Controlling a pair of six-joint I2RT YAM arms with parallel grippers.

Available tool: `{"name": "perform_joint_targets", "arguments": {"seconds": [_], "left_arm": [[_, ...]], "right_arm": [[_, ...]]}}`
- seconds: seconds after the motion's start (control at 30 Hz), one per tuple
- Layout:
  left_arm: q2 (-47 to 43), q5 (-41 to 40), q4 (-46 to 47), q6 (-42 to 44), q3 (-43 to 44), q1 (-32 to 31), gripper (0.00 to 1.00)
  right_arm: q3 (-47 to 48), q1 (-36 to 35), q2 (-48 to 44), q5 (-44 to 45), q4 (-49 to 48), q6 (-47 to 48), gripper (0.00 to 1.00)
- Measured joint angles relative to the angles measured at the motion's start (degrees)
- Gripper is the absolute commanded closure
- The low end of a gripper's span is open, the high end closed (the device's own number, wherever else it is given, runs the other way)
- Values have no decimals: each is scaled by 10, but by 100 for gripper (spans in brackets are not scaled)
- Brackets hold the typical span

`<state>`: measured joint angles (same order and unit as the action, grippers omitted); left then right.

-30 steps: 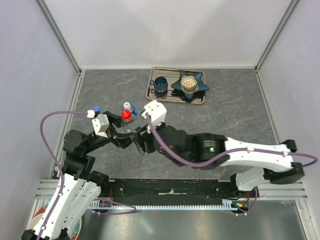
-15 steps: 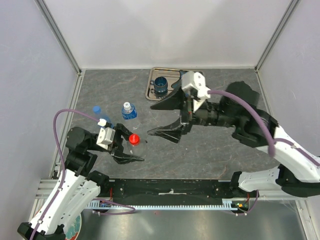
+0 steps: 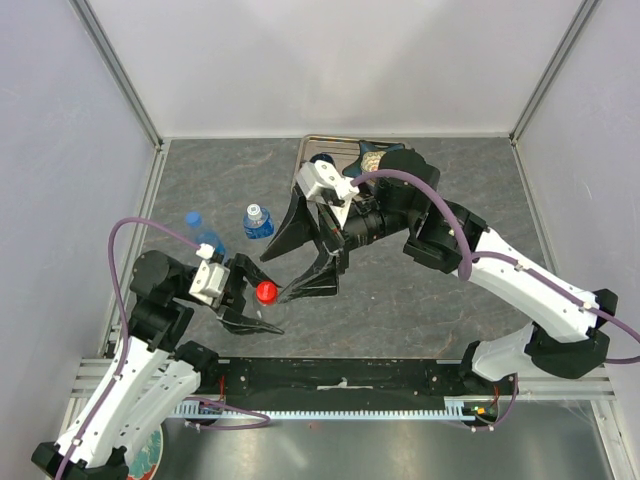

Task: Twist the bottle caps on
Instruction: Screw the bottle cap onto the plastic bottle.

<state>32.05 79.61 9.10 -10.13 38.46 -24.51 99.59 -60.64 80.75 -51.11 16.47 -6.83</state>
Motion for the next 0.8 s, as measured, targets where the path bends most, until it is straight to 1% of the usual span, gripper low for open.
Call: {"name": "perform_joint_targets", "arguments": {"seconds": [0.13,0.5,0.8], "left_arm": [[3,0,0,0,0,0,98],[6,-11,4,-1,0,0,98],[6,-32,9,-7,0,0,98]], "right_arm": [[-6,0,3,-32,-25,-7,26],[-27,0,51,-48,-35,-10,35],[-44,-3,48,-54,-61,-18,50]]}}
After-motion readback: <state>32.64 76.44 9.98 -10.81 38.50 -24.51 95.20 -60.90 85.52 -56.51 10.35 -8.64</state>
